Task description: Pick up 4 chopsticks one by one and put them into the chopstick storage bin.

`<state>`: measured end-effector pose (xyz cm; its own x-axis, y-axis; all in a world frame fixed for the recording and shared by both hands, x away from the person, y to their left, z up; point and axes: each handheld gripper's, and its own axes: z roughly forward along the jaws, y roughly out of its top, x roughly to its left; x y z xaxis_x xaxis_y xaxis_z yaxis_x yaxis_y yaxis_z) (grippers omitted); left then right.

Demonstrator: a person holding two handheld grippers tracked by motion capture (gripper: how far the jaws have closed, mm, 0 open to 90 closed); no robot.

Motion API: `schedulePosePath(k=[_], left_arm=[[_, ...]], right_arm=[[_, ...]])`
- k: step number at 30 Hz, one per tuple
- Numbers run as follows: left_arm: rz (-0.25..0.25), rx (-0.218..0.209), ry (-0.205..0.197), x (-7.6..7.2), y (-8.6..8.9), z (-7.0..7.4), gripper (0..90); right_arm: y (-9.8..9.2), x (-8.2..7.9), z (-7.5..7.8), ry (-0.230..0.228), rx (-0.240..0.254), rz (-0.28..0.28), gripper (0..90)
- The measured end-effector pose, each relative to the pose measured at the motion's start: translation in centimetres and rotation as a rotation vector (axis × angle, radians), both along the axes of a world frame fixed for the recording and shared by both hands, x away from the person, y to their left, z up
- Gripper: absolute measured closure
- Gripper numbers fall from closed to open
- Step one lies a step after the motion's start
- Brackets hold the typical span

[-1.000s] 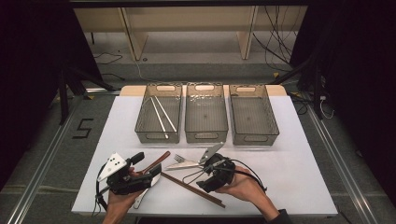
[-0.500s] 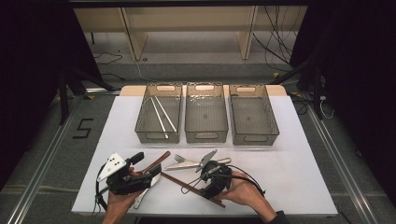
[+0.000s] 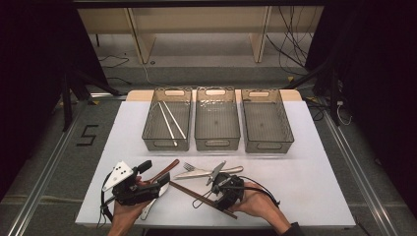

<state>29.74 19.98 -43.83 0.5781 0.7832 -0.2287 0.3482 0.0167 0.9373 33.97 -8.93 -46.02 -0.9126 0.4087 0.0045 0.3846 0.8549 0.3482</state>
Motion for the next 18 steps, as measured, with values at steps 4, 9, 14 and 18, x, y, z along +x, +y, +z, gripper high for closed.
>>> schedulePosePath(k=[4, 9, 14, 18], left_arm=[[0.0, 0.0, 0.0, 0.0, -0.01, -0.01, 16.0], [-0.001, 0.002, -0.001, 0.01, -0.03, -0.01, 16.0], [0.0, 0.001, 0.0, 0.0, -0.02, -0.01, 16.0], [-0.001, 0.002, -0.001, 0.0, -0.03, -0.01, 16.0]], right_arm=[[0.03, -0.02, -0.2, -0.012, -0.016, 0.01, 54.5], [0.07, -0.09, -0.11, -0.008, -0.036, 0.019, 64.7], [0.13, -0.17, -0.09, -0.003, -0.046, 0.017, 71.5], [0.15, -0.14, 0.02, 0.016, -0.067, -0.003, 78.3]])
